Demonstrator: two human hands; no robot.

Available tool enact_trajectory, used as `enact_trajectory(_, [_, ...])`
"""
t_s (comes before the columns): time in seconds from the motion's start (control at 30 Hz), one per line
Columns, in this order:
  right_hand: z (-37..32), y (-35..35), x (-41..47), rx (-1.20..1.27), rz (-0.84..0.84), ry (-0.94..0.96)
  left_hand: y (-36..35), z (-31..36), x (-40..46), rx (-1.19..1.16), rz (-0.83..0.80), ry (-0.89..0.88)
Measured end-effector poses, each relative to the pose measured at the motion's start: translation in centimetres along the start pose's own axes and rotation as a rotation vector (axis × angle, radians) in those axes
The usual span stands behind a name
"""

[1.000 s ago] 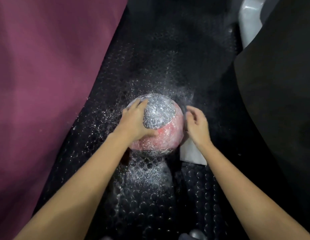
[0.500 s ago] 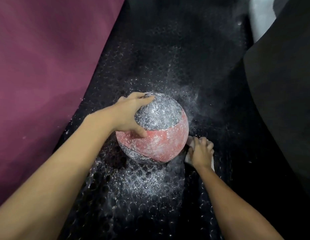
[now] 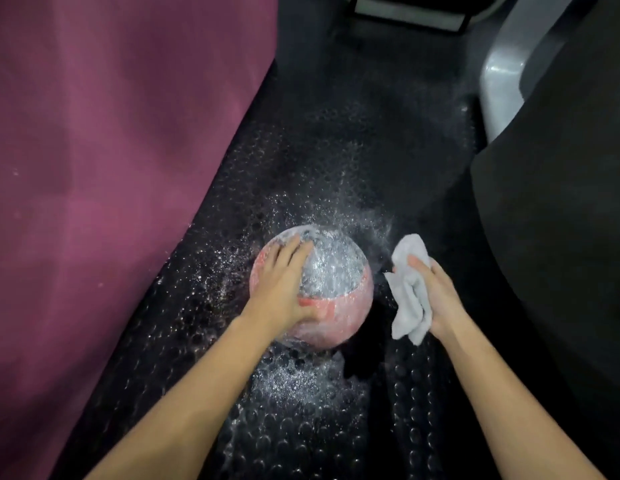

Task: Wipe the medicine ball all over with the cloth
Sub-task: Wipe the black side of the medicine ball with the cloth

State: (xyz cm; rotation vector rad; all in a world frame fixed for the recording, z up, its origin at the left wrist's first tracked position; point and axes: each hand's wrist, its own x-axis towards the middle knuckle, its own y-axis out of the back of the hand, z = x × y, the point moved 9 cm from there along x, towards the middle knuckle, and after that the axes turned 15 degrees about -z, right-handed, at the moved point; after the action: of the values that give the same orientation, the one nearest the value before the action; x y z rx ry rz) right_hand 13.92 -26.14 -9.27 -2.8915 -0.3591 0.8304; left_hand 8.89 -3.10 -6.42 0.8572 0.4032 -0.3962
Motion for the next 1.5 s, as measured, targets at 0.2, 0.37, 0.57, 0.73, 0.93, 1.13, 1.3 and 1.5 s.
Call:
enact_trajectory(0.2, [-6.3, -5.9, -3.3, -0.643, -0.047, 0.183, -0.8, -2.7, -3.8, 0.128, -0.051, 0.070])
enact_trajectory(0.37, [-4.3, -6.1, -3.9, -0.834, -0.003, 0.118, -1.4, -1.6, -3.6, -0.155, -0.009, 0.007])
enact_trajectory(0.57, [-5.6, -6.4, -3.8, -0.889, 0.017, 0.175, -2.6, 0.9, -1.8, -0.029, 0.029, -0.059])
enact_trajectory(0.73, [-8.0, -7.5, -2.7, -1.165, 0.116, 0.185, -3.5, 0.9, -1.8, -0.081, 0.033, -0.084])
enact_trajectory(0.93, [-4.9, -8.4, -2.3, -1.324, 0.102, 0.157, -4.3, -0.4, -2.9, -0.114, 0.008, -0.081])
enact_trajectory(1.13, [-2.9, -7.9, -4.7, -1.399, 0.120, 0.183, -5.0, -1.4, -3.1, -0.218, 0.079, 0.021])
enact_trajectory(1.3, [-5.3, -6.4, -3.9, -1.252, 0.126, 0.202, -5.3, -1.4, -2.8, -0.240, 0.066, 0.054])
enact_trajectory(1.5, [-5.4, -9.1, -1.6, -1.586, 0.109, 0.195, -5.6, -1.8, -2.7, -0.192, 0.016, 0.049])
